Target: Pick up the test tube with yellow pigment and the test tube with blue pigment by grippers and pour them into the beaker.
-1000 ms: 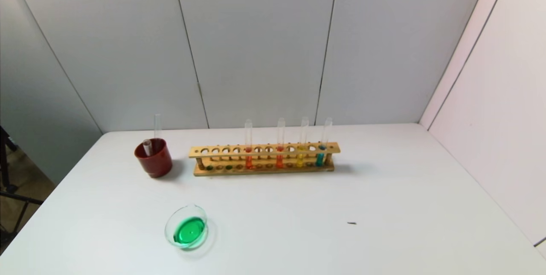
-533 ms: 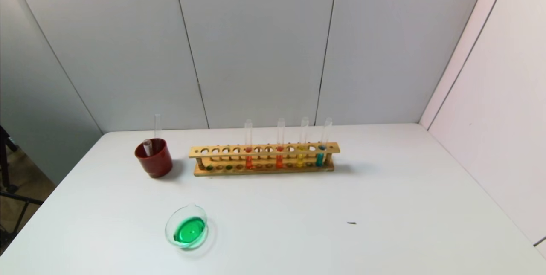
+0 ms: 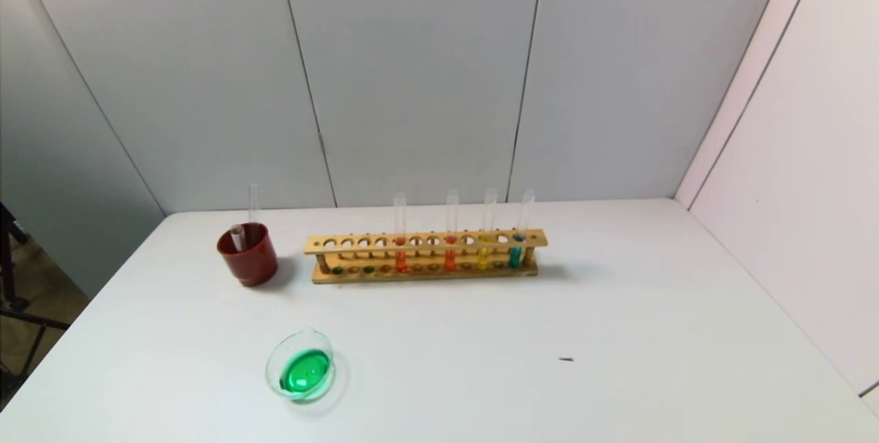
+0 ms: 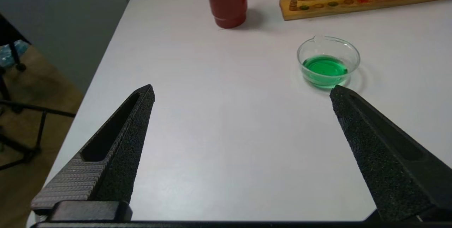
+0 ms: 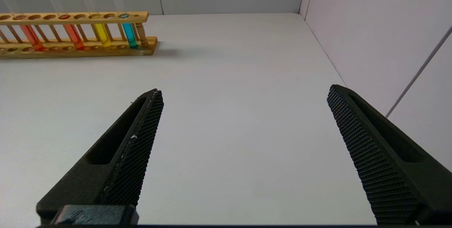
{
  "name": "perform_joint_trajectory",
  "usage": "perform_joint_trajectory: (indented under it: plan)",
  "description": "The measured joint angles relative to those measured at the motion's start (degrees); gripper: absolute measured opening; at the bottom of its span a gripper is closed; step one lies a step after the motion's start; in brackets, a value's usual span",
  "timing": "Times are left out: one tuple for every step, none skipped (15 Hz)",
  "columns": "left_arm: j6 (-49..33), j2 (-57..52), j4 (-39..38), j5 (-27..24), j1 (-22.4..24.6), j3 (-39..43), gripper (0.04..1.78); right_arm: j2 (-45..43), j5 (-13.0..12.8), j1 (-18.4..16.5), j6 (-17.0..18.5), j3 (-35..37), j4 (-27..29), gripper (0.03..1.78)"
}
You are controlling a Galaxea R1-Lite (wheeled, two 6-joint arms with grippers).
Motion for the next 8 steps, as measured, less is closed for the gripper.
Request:
perform_joint_trajectory:
  plan:
    - [-0.1, -0.2, -2.8, -1.8, -0.1, 1.5, 1.75, 0.0, 0.0, 0.0, 0.0, 0.0, 0.0, 1.7]
    - [-0.3, -0.4, -3.8, -2.2, -0.1, 2.4, 1.75, 0.0, 0.0, 0.0, 0.0, 0.0, 0.0, 1.7]
    - [-0.9, -0.5, -4.0, -2.2, -0.1, 2.8, 1.75, 0.0, 0.0, 0.0, 0.0, 0.0, 0.0, 1.7]
    - [-1.8, -0.5, -4.1, -2.1, -0.2, 3.0, 1.75, 0.0, 0.0, 0.0, 0.0, 0.0, 0.0, 1.7]
    - [-2.1, -0.6, -4.1, -2.1, -0.2, 3.1, 1.75, 0.0, 0.0, 0.0, 0.0, 0.0, 0.0, 1.7]
    - [-2.2, -0.6, -4.2, -2.0, -0.1, 3.2, 1.75, 0.0, 0.0, 0.0, 0.0, 0.0, 0.0, 1.7]
    - [-2.1, -0.7, -4.2, -2.0, -0.1, 3.2, 1.75, 0.0, 0.0, 0.0, 0.0, 0.0, 0.0, 1.7]
    - [-2.1, -0.7, -4.2, -2.0, -0.1, 3.2, 1.75, 0.0, 0.0, 0.0, 0.0, 0.0, 0.0, 1.7]
